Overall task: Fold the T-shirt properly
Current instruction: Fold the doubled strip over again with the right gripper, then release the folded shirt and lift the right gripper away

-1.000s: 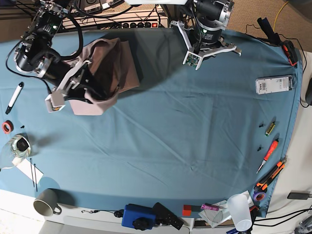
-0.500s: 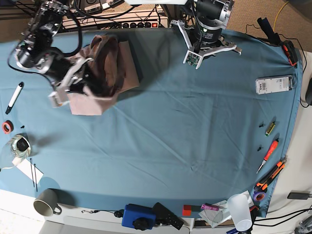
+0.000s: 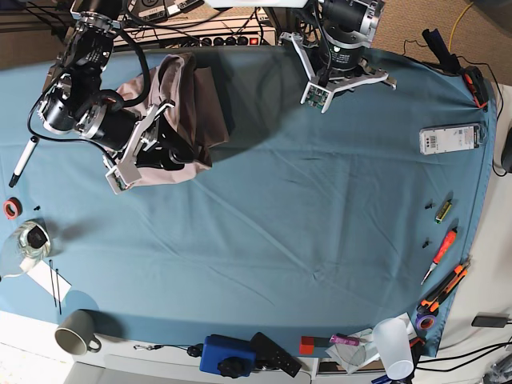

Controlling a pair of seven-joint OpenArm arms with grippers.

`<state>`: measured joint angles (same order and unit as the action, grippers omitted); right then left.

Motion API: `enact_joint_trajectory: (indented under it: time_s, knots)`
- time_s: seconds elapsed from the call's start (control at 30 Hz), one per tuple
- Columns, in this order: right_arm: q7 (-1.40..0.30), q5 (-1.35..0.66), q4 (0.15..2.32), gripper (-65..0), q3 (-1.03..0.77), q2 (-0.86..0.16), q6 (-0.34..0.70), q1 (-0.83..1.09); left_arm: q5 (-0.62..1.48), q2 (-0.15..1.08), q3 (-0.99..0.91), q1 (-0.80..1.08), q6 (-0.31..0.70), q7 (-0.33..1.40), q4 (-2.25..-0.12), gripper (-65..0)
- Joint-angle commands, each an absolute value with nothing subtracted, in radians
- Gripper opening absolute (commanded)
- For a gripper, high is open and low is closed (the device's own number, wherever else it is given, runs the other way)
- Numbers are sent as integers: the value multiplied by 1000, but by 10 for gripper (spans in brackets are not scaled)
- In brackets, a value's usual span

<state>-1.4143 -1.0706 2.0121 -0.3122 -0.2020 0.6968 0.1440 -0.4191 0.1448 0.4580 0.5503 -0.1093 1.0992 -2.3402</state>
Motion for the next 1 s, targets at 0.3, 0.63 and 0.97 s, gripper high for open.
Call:
enact_joint_trajectory:
  time_s: [0.3,0.63,0.97]
  knots:
    - [-1396,-1171,2029,-489,-316,-213,698,105,-427,142,462,554,-116,1081,-2356,-605]
    - [-1376,-1012,2015,-489,-316,-213,698,36,-418,141,462,554,-117,1035,-2356,-605]
    - [-1380,-885,1789,-489,-316,-213,698,38,-274,141,462,517,-67,875,-2356,-650]
